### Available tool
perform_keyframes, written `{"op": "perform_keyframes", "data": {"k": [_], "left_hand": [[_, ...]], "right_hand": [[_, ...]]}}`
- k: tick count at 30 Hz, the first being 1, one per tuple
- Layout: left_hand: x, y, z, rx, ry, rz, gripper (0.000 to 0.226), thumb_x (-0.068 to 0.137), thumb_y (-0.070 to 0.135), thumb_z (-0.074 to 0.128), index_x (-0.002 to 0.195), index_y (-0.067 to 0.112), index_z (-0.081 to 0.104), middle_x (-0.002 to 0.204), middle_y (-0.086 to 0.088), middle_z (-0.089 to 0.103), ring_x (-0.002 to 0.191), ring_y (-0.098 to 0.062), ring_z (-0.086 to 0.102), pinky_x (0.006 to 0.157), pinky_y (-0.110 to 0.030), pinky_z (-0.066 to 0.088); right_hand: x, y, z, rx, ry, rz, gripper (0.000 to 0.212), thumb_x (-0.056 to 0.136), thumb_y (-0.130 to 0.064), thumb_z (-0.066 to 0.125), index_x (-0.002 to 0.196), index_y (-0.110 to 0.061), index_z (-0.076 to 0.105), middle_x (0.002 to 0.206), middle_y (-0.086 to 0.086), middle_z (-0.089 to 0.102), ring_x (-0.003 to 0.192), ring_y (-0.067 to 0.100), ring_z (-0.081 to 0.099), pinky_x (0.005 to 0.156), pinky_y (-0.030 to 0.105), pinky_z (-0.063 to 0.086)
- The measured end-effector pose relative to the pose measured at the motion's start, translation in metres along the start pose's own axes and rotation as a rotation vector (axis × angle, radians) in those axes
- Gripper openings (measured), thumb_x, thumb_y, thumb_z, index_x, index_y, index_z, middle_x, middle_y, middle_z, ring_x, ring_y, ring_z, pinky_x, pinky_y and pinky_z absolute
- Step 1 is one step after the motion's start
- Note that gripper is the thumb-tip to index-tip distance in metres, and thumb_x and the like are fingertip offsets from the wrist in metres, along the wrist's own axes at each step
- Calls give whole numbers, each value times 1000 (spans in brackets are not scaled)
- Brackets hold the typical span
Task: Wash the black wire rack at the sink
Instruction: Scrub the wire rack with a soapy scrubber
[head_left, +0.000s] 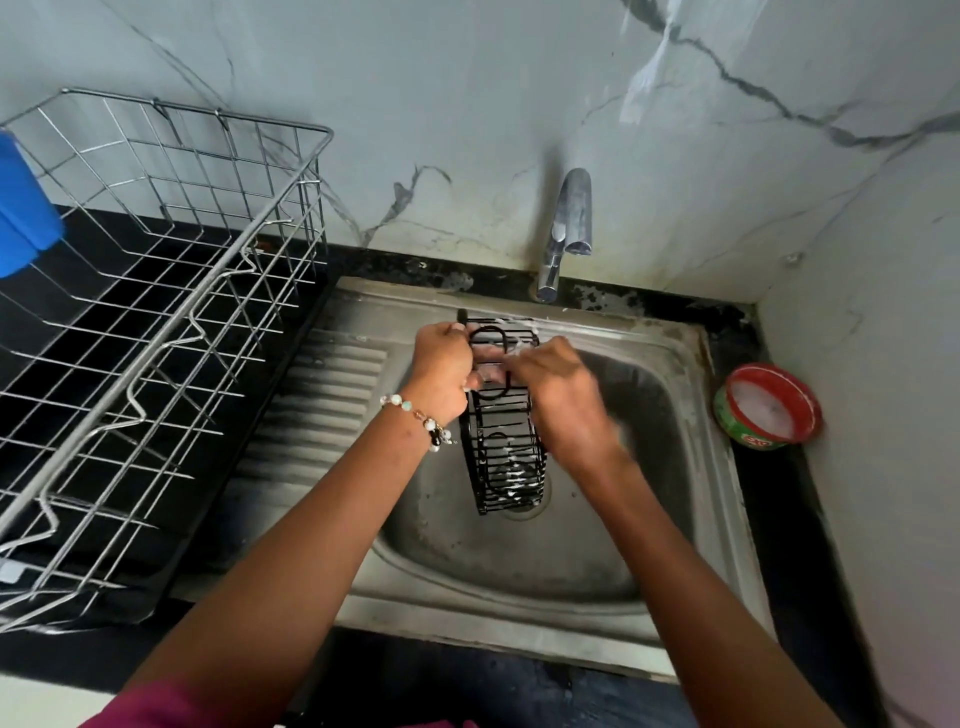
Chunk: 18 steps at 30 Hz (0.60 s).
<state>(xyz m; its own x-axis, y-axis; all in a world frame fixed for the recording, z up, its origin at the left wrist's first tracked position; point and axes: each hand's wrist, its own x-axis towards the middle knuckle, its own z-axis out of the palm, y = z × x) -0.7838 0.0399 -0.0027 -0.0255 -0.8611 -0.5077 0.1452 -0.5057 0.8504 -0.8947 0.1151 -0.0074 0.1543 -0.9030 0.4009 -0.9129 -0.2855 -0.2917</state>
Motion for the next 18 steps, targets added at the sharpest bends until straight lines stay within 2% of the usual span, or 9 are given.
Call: {"op": "perform_keyframes", "data": {"k": [2, 6, 8, 9, 11, 13, 14, 16, 18], "left_hand": [[6, 2, 1, -28, 42, -27, 22, 104, 7, 29, 93, 6, 48, 47, -8, 61, 26, -14, 51, 26, -11, 20], [16, 8, -2, -99, 108, -50, 27, 99, -2, 19, 104, 0, 46, 40, -7, 50, 22, -11, 41, 24, -13, 19], [19, 13, -7, -131, 115, -54, 38, 98, -6, 15, 120, -16, 44, 30, -4, 41, 19, -11, 36, 23, -15, 19], [20, 15, -11, -144, 114, -52, 45, 97, -6, 13, 136, -21, 29, 33, -8, 42, 20, -12, 37, 24, -16, 20], [24, 15, -16, -177, 119, -69, 47, 99, -3, 15, 144, -16, 18, 64, -26, 60, 25, -14, 47, 28, -18, 33], [21, 17, -15, -109, 146, -72, 42, 103, 3, 21, 139, -13, 35, 119, -29, 62, 33, -11, 57, 39, -18, 47], [17, 20, -13, -145, 147, -82, 40, 103, 3, 23, 137, -11, 39, 130, -25, 57, 33, -10, 57, 40, -17, 47], [15, 25, -11, -199, 187, -116, 39, 101, -3, 22, 124, -18, 50, 121, -28, 62, 23, -13, 48, 29, -16, 37], [23, 24, -15, -229, 235, -118, 44, 100, -5, 19, 100, -19, 61, 83, -29, 69, 21, -16, 46, 25, -16, 31]], "right_hand": [[-14, -10, 2, -3, 36, 1, 37, 70, 9, 50, 99, 3, 70, 92, 15, 71, 85, 31, 62, 66, 32, 56], [-27, -22, 2, 27, 45, -120, 38, 79, -8, 40, 98, 2, 71, 93, 12, 69, 87, 29, 64, 67, 30, 57], [-31, -14, 7, 72, 61, -142, 33, 83, -8, 44, 101, 0, 71, 98, 8, 68, 95, 21, 63, 76, 30, 56], [-32, -8, 10, 108, 124, -80, 31, 85, -7, 46, 102, -1, 71, 102, 5, 67, 101, 11, 60, 84, 31, 54], [-25, 6, 12, 131, 246, 55, 36, 84, -2, 41, 104, -2, 70, 104, 4, 65, 106, -1, 51, 94, 28, 47], [-14, 0, 12, 112, 220, 152, 50, 71, 4, 33, 106, 2, 69, 102, 14, 67, 104, 14, 47, 95, 22, 40], [-10, -6, 13, 127, 244, 170, 57, 65, 5, 30, 107, 3, 68, 101, 17, 67, 104, 19, 45, 94, 21, 39], [-8, -20, 21, 149, 289, 214, 61, 62, 7, 28, 110, 4, 67, 104, 19, 66, 106, 21, 43, 98, 18, 36], [-12, -28, 27, 132, 317, 182, 53, 70, 14, 36, 112, 4, 66, 109, 18, 65, 109, 21, 43, 102, 19, 35]]}}
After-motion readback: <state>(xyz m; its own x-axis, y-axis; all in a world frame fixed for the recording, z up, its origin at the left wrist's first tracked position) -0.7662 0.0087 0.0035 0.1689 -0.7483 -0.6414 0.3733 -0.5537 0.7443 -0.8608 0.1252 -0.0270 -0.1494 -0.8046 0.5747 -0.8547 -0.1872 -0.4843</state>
